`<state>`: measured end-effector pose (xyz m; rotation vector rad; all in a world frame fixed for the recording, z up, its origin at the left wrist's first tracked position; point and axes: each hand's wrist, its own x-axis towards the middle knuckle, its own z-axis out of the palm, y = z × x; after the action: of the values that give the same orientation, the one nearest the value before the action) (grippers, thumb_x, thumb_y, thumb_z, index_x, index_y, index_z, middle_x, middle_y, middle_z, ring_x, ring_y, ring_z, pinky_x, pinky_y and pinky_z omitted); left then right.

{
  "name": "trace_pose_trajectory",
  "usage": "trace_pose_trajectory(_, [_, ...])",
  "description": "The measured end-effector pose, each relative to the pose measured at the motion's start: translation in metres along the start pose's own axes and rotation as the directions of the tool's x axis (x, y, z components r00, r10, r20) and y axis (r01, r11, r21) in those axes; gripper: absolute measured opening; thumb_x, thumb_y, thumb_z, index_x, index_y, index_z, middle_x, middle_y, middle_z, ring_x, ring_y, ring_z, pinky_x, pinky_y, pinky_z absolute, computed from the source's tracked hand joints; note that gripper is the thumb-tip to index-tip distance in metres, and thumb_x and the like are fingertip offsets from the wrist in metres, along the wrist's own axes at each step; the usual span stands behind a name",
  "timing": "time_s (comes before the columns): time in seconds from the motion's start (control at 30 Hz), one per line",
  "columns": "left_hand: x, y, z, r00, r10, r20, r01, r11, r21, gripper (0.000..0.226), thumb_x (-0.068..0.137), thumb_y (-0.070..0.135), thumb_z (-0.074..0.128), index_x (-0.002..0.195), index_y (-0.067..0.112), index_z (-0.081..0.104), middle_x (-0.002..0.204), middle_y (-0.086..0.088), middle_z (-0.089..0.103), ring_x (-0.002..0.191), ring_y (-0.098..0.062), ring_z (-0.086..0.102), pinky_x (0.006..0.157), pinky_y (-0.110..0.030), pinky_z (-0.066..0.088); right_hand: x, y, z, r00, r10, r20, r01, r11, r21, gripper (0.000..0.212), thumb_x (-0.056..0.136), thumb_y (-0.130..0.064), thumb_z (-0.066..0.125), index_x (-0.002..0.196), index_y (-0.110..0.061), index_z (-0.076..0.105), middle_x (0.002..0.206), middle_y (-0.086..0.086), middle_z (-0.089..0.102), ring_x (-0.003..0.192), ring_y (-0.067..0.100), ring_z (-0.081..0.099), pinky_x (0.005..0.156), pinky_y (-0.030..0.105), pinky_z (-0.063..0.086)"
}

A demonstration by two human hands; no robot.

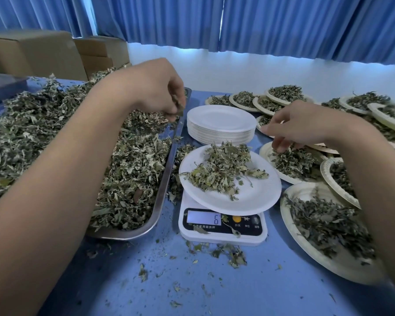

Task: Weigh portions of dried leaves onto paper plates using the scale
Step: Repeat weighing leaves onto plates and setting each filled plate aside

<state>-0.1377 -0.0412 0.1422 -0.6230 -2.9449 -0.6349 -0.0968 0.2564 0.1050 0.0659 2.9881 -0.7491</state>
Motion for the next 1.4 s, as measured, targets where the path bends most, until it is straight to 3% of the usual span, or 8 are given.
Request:
trace_pose_trajectory(0.2, [-0.007,0.019,0.008,0.99,0.137,-0.025,-0.135,0.906,-0.401,0.014,0.088,-0.008,0.07,0.1,0.0,0.072,0.087,-0.013,0.077,0.077,-0.016,0.077,0.077,-0.023,0.061,0.0,0.0,0.0,1.0,0.002,0.004,-0.002,1.0,0.005,0.031,0.1,-0.043,0.06,0.097,-0.014,0.071,0.074,-0.001,0.078,0.069,0.012,0.076,0.065,0.031,0.053])
trace_pose_trajectory(0.33, [-0.011,0.03,0.012,0.934,0.29,0.21,-0.157,0.859,-0.487,0.022,0.09,0.007,0.073,0.111,0.01,0.071,0.104,-0.004,0.077,0.099,-0.017,0.074,0.085,-0.023,0.059,0.002,0.002,0.0,1.0,-0.001,0.008,0.001,1.0,0.016,0.032,0.1,-0.043,0.061,0.096,-0.013,0.071,0.075,0.001,0.078,0.07,0.013,0.076,0.064,0.03,0.052])
trace_pose_trajectory(0.57, [0.003,0.015,0.012,0.987,0.158,0.02,-0.158,0.987,-0.009,0.014,0.095,0.029,0.067,0.108,0.03,0.073,0.104,0.008,0.072,0.098,-0.02,0.068,0.082,-0.031,0.053,0.003,0.004,-0.001,1.0,-0.004,0.006,0.003,0.999,0.039,0.03,0.098,-0.043,0.063,0.093,-0.015,0.072,0.074,0.0,0.078,0.068,0.013,0.076,0.066,0.032,0.053])
trace_pose_trajectory(0.7, [0.009,-0.008,0.02,0.95,-0.126,0.286,0.021,0.939,0.342,0.03,0.093,0.015,0.068,0.123,0.016,0.067,0.107,0.002,0.066,0.083,-0.018,0.064,0.073,-0.028,0.058,0.003,0.003,0.0,1.0,0.0,0.003,0.0,0.999,0.042,0.03,0.098,-0.044,0.063,0.093,-0.016,0.073,0.073,-0.001,0.077,0.067,0.012,0.076,0.065,0.032,0.053])
trace_pose_trajectory(0.83, [0.008,-0.02,0.031,0.853,-0.292,0.433,0.115,0.914,0.39,0.044,0.091,0.015,0.073,0.134,0.011,0.06,0.102,-0.005,0.064,0.076,-0.02,0.064,0.037,-0.017,0.047,0.004,0.003,0.0,1.0,0.003,0.0,-0.003,0.999,0.043,0.03,0.098,-0.044,0.063,0.096,-0.016,0.072,0.073,-0.001,0.078,0.068,0.012,0.076,0.064,0.031,0.053])
trace_pose_trajectory(0.97, [0.011,-0.022,0.029,0.883,-0.257,0.393,0.101,0.921,0.376,0.028,0.089,0.019,0.076,0.116,0.012,0.069,0.096,-0.003,0.067,0.076,-0.018,0.069,0.053,-0.026,0.059,0.002,0.001,0.0,1.0,0.008,0.005,-0.008,1.0,0.026,0.031,0.099,-0.046,0.062,0.098,-0.017,0.071,0.073,-0.002,0.078,0.068,0.011,0.076,0.067,0.032,0.054])
trace_pose_trajectory(1.13, [0.017,-0.013,0.022,0.997,-0.011,0.071,0.001,0.991,0.136,0.016,0.097,0.015,0.059,0.093,0.011,0.074,0.079,-0.003,0.076,0.073,-0.017,0.074,0.071,-0.035,0.059,-0.005,-0.003,0.0,0.997,0.008,0.07,-0.004,0.998,-0.055,0.029,0.1,-0.041,0.061,0.1,-0.013,0.07,0.076,-0.003,0.078,0.07,0.009,0.076,0.064,0.03,0.05])
trace_pose_trajectory(1.4, [0.013,0.015,0.049,0.903,0.046,0.428,-0.153,0.964,0.217,0.03,0.093,0.04,0.069,0.119,0.026,0.063,0.08,0.008,0.076,0.076,-0.006,0.072,0.086,-0.036,0.055,-0.005,-0.004,0.015,0.966,0.023,0.258,0.009,0.992,-0.124,0.014,0.094,-0.027,0.073,0.098,-0.013,0.074,0.077,0.001,0.078,0.069,0.01,0.075,0.078,0.035,0.057])
